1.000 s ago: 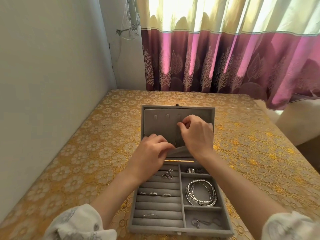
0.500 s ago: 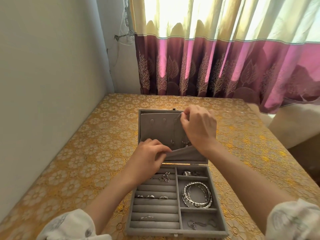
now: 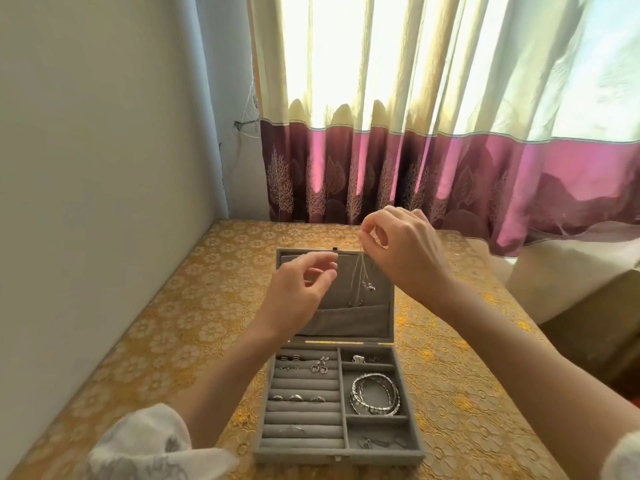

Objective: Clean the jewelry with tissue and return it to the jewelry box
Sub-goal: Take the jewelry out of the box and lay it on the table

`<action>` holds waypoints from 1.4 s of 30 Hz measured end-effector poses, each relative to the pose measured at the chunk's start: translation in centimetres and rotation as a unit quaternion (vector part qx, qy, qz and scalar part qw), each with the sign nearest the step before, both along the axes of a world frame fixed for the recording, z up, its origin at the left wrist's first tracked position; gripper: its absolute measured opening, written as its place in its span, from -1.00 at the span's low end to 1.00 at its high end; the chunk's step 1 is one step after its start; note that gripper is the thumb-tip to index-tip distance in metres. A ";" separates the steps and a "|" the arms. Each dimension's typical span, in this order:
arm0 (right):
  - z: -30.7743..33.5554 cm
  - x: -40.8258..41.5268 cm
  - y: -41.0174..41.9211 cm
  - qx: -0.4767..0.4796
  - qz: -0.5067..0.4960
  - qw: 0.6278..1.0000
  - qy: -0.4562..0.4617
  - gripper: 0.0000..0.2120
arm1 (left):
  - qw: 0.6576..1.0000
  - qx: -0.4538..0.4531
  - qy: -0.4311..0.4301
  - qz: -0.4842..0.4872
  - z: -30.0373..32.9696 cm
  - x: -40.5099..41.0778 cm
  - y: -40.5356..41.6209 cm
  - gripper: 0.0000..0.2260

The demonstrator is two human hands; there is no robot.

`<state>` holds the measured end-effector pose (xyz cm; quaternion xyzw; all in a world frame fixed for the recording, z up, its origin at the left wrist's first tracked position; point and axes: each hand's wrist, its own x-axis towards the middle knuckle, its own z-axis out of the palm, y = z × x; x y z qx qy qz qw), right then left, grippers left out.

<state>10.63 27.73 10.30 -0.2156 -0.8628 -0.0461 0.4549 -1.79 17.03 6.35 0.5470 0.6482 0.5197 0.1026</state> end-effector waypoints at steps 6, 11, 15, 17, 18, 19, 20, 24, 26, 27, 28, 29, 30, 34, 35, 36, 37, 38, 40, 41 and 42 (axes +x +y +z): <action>2.6 2.5 -3.8 -0.069 0.066 0.995 -0.030 -0.94 | 0.999 0.027 0.011 -0.036 3.9 2.0 -2.0 -0.73; 4.1 3.9 -7.1 -0.115 0.096 0.987 -0.054 -0.95 | 0.997 0.033 0.035 -0.056 5.7 3.0 -4.5 -0.85; 5.0 4.7 -8.8 -0.089 0.089 0.989 -0.076 -0.95 | 0.996 0.035 0.067 -0.044 6.7 3.2 -6.7 -0.89; 5.3 5.0 -9.5 -0.054 0.080 0.991 -0.096 -0.93 | 0.995 0.023 0.082 -0.045 7.3 3.1 -7.7 -0.91; 5.4 5.0 -9.8 -0.031 0.080 0.990 -0.109 -0.93 | 0.995 0.012 0.082 -0.051 7.6 3.1 -8.1 -0.93; 5.4 5.1 -10.2 -0.011 0.083 0.989 -0.122 -0.93 | 0.996 -0.001 0.070 -0.060 7.8 3.2 -8.5 -0.95; 5.6 5.1 -10.6 0.004 0.088 0.987 -0.134 -0.93 | 0.996 -0.014 0.044 -0.072 7.9 3.2 -9.0 -0.96; 5.6 5.3 -11.9 -0.030 0.098 0.982 -0.156 -0.94 | 0.989 -0.062 -0.092 -0.099 8.1 3.3 -10.4 -0.93; 5.1 5.4 -12.2 -0.109 0.118 0.978 -0.134 -0.97 | 0.980 -0.097 -0.134 -0.114 8.1 3.3 -11.1 -0.93; 4.8 5.4 -12.2 -0.140 0.124 0.975 -0.121 -0.97 | 0.975 -0.117 -0.141 -0.124 8.1 3.3 -11.4 -0.93; 4.3 5.4 -12.2 -0.156 0.125 0.973 -0.113 -0.95 | 0.972 -0.137 -0.142 -0.131 7.9 3.3 -11.7 -0.92; 3.9 5.5 -12.0 -0.164 0.120 0.973 -0.112 -0.93 | 0.968 -0.156 -0.140 -0.135 7.8 3.2 -12.0 -0.92; 3.4 5.5 -11.9 -0.168 0.114 0.973 -0.114 -0.91 | 0.965 -0.172 -0.141 -0.138 7.6 3.2 -12.4 -0.90; 1.7 5.6 -11.5 -0.184 0.093 0.973 -0.101 -0.86 | 0.950 -0.212 -0.175 -0.148 6.9 3.2 -13.5 -0.88; 1.3 5.5 -11.6 -0.195 0.095 0.972 -0.088 -0.86 | 0.947 -0.212 -0.189 -0.149 6.7 3.3 -13.7 -0.88; 0.8 5.4 -11.8 -0.210 0.099 0.970 -0.073 -0.87 | 0.944 -0.210 -0.205 -0.149 6.5 3.4 -13.8 -0.87; 0.2 5.3 -11.9 -0.227 0.103 0.967 -0.057 -0.87 | 0.942 -0.209 -0.216 -0.149 6.2 3.4 -13.8 -0.87; -0.4 5.2 -12.0 -0.246 0.106 0.963 -0.043 -0.88 | 0.940 -0.210 -0.223 -0.151 6.0 3.4 -13.8 -0.85; -1.8 5.0 -12.3 -0.280 0.108 0.953 -0.029 -0.88 | 0.935 -0.211 -0.238 -0.159 5.6 3.4 -13.9 -0.83; -2.6 5.0 -12.5 -0.298 0.114 0.947 -0.024 -0.87 | 0.933 -0.208 -0.247 -0.160 5.4 3.4 -13.9 -0.83; -3.3 5.0 -12.7 -0.321 0.123 0.939 -0.018 -0.87 | 0.932 -0.206 -0.253 -0.159 5.1 3.5 -14.0 -0.84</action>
